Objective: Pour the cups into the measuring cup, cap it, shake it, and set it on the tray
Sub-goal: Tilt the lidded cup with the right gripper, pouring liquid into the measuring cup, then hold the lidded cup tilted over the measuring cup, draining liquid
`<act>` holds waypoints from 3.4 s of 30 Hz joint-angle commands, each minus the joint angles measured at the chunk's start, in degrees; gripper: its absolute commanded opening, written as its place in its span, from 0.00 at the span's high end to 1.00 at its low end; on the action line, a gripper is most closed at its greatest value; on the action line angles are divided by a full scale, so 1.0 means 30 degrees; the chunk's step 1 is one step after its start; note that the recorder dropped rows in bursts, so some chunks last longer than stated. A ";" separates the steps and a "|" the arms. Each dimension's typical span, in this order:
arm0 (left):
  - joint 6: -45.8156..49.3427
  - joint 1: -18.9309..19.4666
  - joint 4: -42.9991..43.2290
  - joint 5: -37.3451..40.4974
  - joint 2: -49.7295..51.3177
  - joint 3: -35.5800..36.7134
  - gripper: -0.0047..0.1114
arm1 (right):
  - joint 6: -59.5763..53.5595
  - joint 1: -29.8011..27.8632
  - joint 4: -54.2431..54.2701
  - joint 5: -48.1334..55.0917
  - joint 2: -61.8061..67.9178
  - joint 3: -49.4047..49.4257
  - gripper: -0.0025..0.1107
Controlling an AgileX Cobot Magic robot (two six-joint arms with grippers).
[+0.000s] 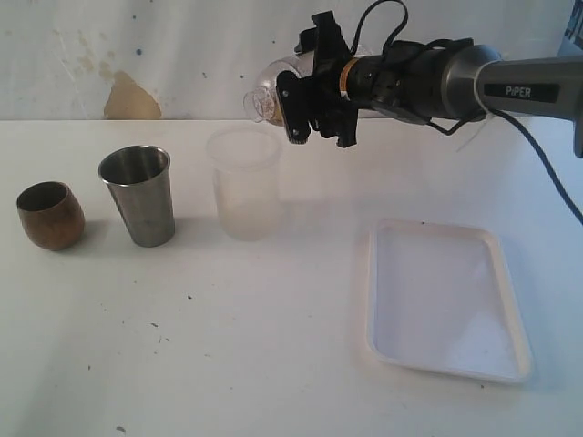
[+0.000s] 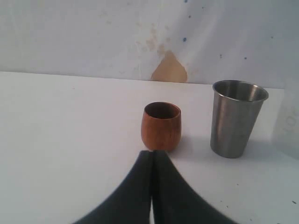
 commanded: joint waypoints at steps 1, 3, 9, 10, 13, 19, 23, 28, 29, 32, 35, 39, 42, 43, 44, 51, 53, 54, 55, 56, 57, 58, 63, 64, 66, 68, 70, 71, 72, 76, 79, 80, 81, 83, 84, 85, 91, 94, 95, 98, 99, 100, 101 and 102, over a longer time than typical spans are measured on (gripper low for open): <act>-0.0047 0.0003 -0.0084 -0.0099 -0.0079 0.0105 0.96 | -0.0767 -0.0060 -0.0121 -0.1072 -0.0420 -0.0356 0.98; -0.0047 0.0003 -0.0084 -0.0099 -0.0079 0.0105 0.96 | -0.0767 -0.0060 -0.0121 -0.1129 -0.0420 -0.0356 0.98; -0.0047 0.0003 -0.0084 -0.0099 -0.0079 0.0105 0.96 | -0.1312 -0.0060 -0.0214 -0.1473 -0.0420 -0.0356 0.98; -0.0047 0.0003 -0.0084 -0.0099 -0.0079 0.0105 0.96 | -0.1312 -0.0060 -0.0251 -0.1467 -0.0420 -0.0356 0.98; -0.0047 0.0003 -0.0084 -0.0099 -0.0079 0.0105 0.96 | -0.1346 -0.0060 -0.0520 -0.1509 -0.0420 -0.0356 0.98; -0.0047 0.0003 -0.0084 -0.0099 -0.0079 0.0105 0.96 | -0.2211 -0.0060 -0.0596 -0.1509 -0.0420 -0.0356 0.98; -0.0047 0.0003 -0.0084 -0.0099 -0.0079 0.0105 0.96 | -0.2235 -0.0060 -0.0596 -0.1626 -0.0420 -0.0356 0.98; -0.0047 0.0003 -0.0084 -0.0099 -0.0079 0.0105 0.96 | -0.2397 -0.0060 -0.0642 -0.2036 -0.0420 -0.0356 0.98; -0.0047 0.0003 -0.0084 -0.0099 -0.0079 0.0105 0.96 | -0.2726 -0.0060 -0.0642 -0.2037 -0.0420 -0.0356 0.98; -0.0047 0.0003 -0.0084 -0.0099 -0.0079 0.0105 0.96 | -0.2765 -0.0060 -0.0642 -0.2037 -0.0420 -0.0356 0.98; -0.0047 0.0003 -0.0084 -0.0099 -0.0079 0.0105 0.96 | -0.2765 -0.0060 -0.0642 -0.2037 -0.0420 -0.0356 0.98; -0.0047 0.0003 -0.0084 -0.0099 -0.0079 0.0105 0.96 | -0.2644 -0.0060 -0.0604 -0.1962 -0.0420 -0.0356 0.98; -0.0047 0.0003 -0.0084 -0.0099 -0.0079 0.0105 0.96 | -0.2545 -0.0060 -0.0604 -0.1962 -0.0420 -0.0356 0.98; -0.0047 0.0003 -0.0084 -0.0099 -0.0079 0.0105 0.96 | -0.2545 -0.0060 -0.0604 -0.1962 -0.0420 -0.0356 0.98; -0.0047 0.0003 -0.0084 -0.0099 -0.0079 0.0105 0.96 | -0.2545 -0.0060 -0.0604 -0.1962 -0.0420 -0.0356 0.98; -0.0047 0.0003 -0.0084 -0.0099 -0.0079 0.0105 0.96 | -0.2554 -0.0060 -0.0569 -0.1926 -0.0420 -0.0356 0.98; -0.0047 0.0003 -0.0084 -0.0099 -0.0079 0.0105 0.96 | -0.2554 -0.0060 -0.0569 -0.1926 -0.0420 -0.0356 0.98; -0.0047 0.0003 -0.0084 -0.0099 -0.0079 0.0105 0.96 | -0.2554 -0.0060 -0.0569 -0.1926 -0.0420 -0.0356 0.98; -0.0047 0.0003 -0.0084 -0.0099 -0.0079 0.0105 0.96 | -0.2554 -0.0060 -0.0569 -0.1926 -0.0420 -0.0356 0.98; -0.0047 0.0003 -0.0084 -0.0099 -0.0079 0.0105 0.96 | -0.2554 -0.0060 -0.0569 -0.1926 -0.0420 -0.0356 0.98; -0.0047 0.0003 -0.0084 -0.0099 -0.0079 0.0105 0.96 | -0.2554 -0.0060 -0.0569 -0.1926 -0.0420 -0.0356 0.98; -0.0047 0.0003 -0.0084 -0.0099 -0.0079 0.0105 0.96 | -0.2554 -0.0060 -0.0569 -0.1926 -0.0420 -0.0356 0.98; -0.0047 0.0003 -0.0084 -0.0099 -0.0079 0.0105 0.96 | -0.2554 -0.0060 -0.0569 -0.1926 -0.0420 -0.0356 0.98; -0.0047 0.0003 -0.0084 -0.0099 -0.0079 0.0105 0.96 | -0.2554 -0.0060 -0.0569 -0.1926 -0.0420 -0.0356 0.98; -0.0047 0.0003 -0.0084 -0.0099 -0.0079 0.0105 0.96 | -0.2554 -0.0060 -0.0569 -0.1926 -0.0420 -0.0356 0.98; -0.0047 0.0003 -0.0084 -0.0099 -0.0079 0.0105 0.96 | -0.2554 -0.0060 -0.0569 -0.1926 -0.0420 -0.0356 0.98; -0.0047 0.0003 -0.0084 -0.0099 -0.0079 0.0105 0.96 | -0.2554 -0.0060 -0.0569 -0.1926 -0.0420 -0.0356 0.98; -0.0047 0.0003 -0.0084 -0.0099 -0.0079 0.0105 0.96 | -0.2554 -0.0060 -0.0569 -0.1926 -0.0420 -0.0356 0.98; -0.0047 0.0003 -0.0084 -0.0099 -0.0079 0.0105 0.96 | -0.2554 -0.0060 -0.0569 -0.1926 -0.0420 -0.0356 0.98; -0.0047 0.0003 -0.0084 -0.0099 -0.0079 0.0105 0.96 | -0.2554 -0.0060 -0.0569 -0.1926 -0.0420 -0.0356 0.98; -0.0047 0.0003 -0.0084 -0.0099 -0.0079 0.0105 0.96 | -0.2554 -0.0060 -0.0569 -0.1926 -0.0420 -0.0356 0.98; -0.0047 0.0003 -0.0084 -0.0099 -0.0079 0.0105 0.96 | -0.2554 -0.0060 -0.0569 -0.1926 -0.0420 -0.0356 0.98; -0.0047 0.0003 -0.0084 -0.0099 -0.0079 0.0105 0.96 | -0.2554 -0.0060 -0.0569 -0.1926 -0.0420 -0.0356 0.98; -0.0047 0.0003 -0.0084 -0.0099 -0.0079 0.0105 0.96 | -0.2554 -0.0060 -0.0569 -0.1926 -0.0420 -0.0356 0.98; -0.0047 0.0003 -0.0084 -0.0099 -0.0079 0.0105 0.96 | -0.2554 -0.0060 -0.0569 -0.1926 -0.0420 -0.0356 0.98; -0.0047 0.0003 -0.0084 -0.0099 -0.0079 0.0105 0.96 | -0.2554 -0.0060 -0.0569 -0.1926 -0.0420 -0.0356 0.98; -0.0047 0.0003 -0.0084 -0.0099 -0.0079 0.0105 0.96 | -0.2554 -0.0060 -0.0569 -0.1926 -0.0420 -0.0356 0.98; -0.0047 0.0003 -0.0084 -0.0099 -0.0079 0.0105 0.96 | -0.2554 -0.0060 -0.0569 -0.1926 -0.0420 -0.0356 0.98; -0.0047 0.0003 -0.0084 -0.0099 -0.0079 0.0105 0.96 | -0.2554 -0.0060 -0.0569 -0.1926 -0.0420 -0.0356 0.98; -0.0047 0.0003 -0.0084 -0.0099 -0.0079 0.0105 0.96 | -0.2554 -0.0060 -0.0569 -0.1926 -0.0420 -0.0356 0.98; -0.0047 0.0003 -0.0084 -0.0099 -0.0079 0.0105 0.96 | -0.2554 -0.0060 -0.0569 -0.1960 -0.0420 -0.0356 0.98; -0.0047 0.0003 -0.0084 -0.0099 -0.0079 0.0105 0.96 | -0.2554 -0.0060 -0.0569 -0.1960 -0.0420 -0.0356 0.98; -0.0047 0.0003 -0.0084 -0.0099 -0.0079 0.0105 0.96 | -0.2554 -0.0060 -0.0569 -0.1994 -0.0420 -0.0356 0.98; -0.0047 0.0003 -0.0084 -0.0099 -0.0079 0.0105 0.96 | -0.2554 -0.0060 -0.0569 -0.1994 -0.0420 -0.0356 0.98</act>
